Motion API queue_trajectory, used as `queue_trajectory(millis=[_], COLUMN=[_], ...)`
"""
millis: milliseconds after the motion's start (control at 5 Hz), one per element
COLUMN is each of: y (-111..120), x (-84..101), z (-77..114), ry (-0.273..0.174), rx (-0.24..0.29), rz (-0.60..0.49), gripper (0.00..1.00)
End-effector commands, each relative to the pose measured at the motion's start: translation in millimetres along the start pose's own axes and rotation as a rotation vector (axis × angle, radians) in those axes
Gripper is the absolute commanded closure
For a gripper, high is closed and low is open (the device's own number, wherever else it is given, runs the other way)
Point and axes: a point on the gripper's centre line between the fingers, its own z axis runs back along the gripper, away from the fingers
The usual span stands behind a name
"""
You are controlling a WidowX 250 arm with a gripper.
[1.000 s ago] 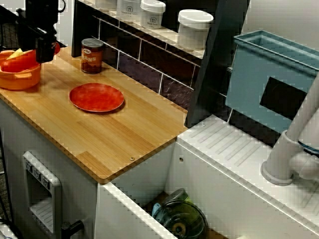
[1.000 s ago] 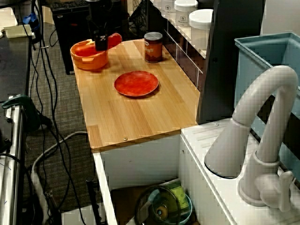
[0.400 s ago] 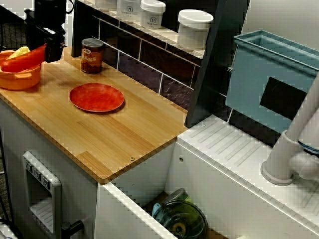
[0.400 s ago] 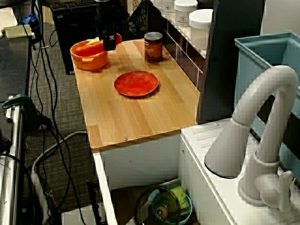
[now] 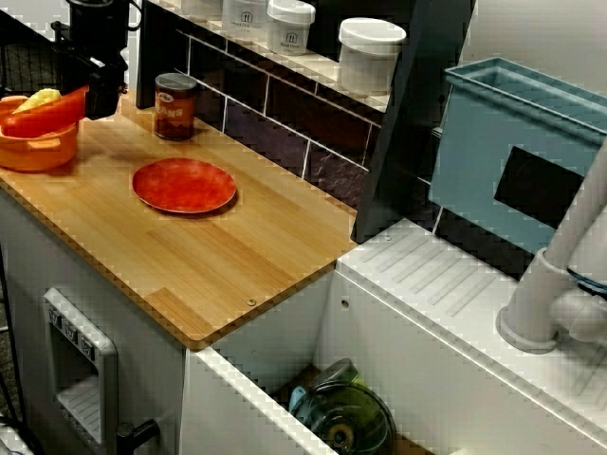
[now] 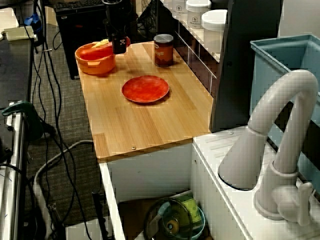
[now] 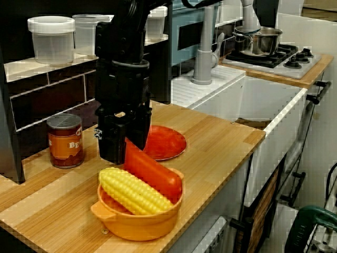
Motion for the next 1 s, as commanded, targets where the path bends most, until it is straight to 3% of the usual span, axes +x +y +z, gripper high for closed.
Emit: queue_trajectory(millis=[0,400,600,800], y=[8.3,13.1,6.6,-13.1], x=[6.6,13.0,11.9,-0.5], z=[18.9,46.6,55.9,57.1], ry=[-0.014,0.050,0.096,0.075], rx=[0.000,-0.048,-0.125,-0.134], rz=[-0.015,-0.025,-0.066,-0.106], gripper=[1.00,1.00,1.00,1.00])
